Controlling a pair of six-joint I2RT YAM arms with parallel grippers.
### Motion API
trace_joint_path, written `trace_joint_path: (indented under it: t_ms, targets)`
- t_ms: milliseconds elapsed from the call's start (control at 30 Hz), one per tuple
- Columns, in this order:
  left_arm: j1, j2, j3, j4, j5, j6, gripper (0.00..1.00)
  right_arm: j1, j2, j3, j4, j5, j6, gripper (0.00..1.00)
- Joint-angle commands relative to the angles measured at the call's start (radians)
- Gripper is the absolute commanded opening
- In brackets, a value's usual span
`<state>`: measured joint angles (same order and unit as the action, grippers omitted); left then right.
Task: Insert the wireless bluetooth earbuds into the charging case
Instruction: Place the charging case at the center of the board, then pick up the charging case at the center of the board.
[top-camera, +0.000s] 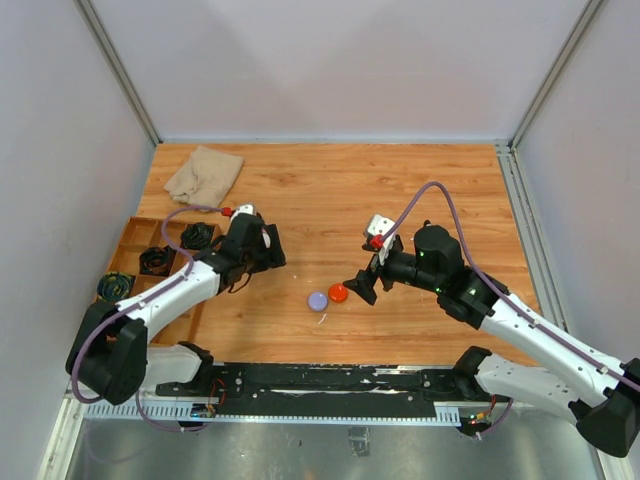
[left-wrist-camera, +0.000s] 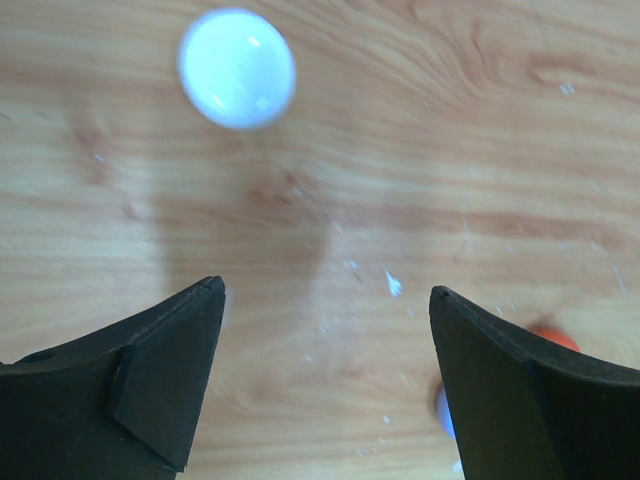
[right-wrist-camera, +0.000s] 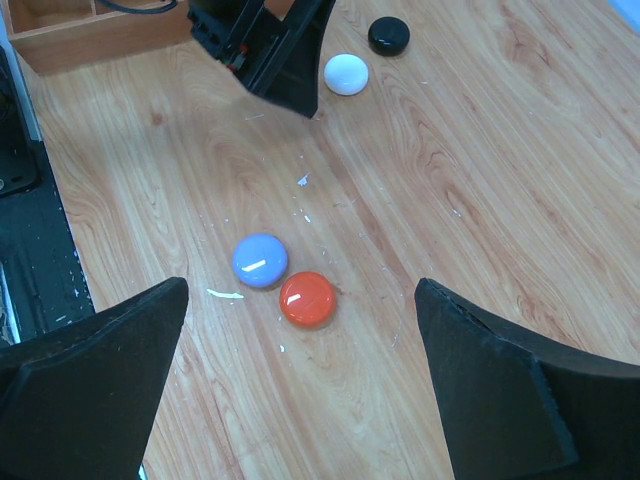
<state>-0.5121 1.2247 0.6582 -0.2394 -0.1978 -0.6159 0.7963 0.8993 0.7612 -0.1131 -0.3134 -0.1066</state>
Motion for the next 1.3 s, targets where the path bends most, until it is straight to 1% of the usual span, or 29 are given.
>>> trace_joint_path:
  t_ms: [0,133,267,500,633,1133,1267]
  targets:
    - [0.078,0.073,0.072,-0.025,-0.081,0.106,0.89,-0.005,-0.018,-0.009,0.026,-0.009,0.015,0.98]
    - [0.121,0.170,0.147,-0.014,-0.082,0.149,0.90,-0.006,-0.023,-0.010,0.028,-0.017,0.018,0.98]
    - [0.149,0.267,0.205,0.001,-0.080,0.162,0.89,-0.006,-0.021,-0.011,0.033,-0.027,0.019,0.99]
    - [0.177,0.398,0.268,0.021,-0.073,0.193,0.88,-0.005,-0.014,-0.011,0.034,-0.035,0.019,0.99]
    - [0.189,0.444,0.292,0.029,-0.056,0.193,0.86,-0.006,-0.010,-0.010,0.035,-0.035,0.019,0.99]
    - [0.191,0.557,0.347,0.027,-0.044,0.200,0.71,-0.005,-0.013,-0.009,0.035,-0.036,0.021,0.99]
    - [0.191,0.550,0.322,0.046,0.011,0.220,0.62,-0.006,-0.012,-0.009,0.035,-0.033,0.022,0.99]
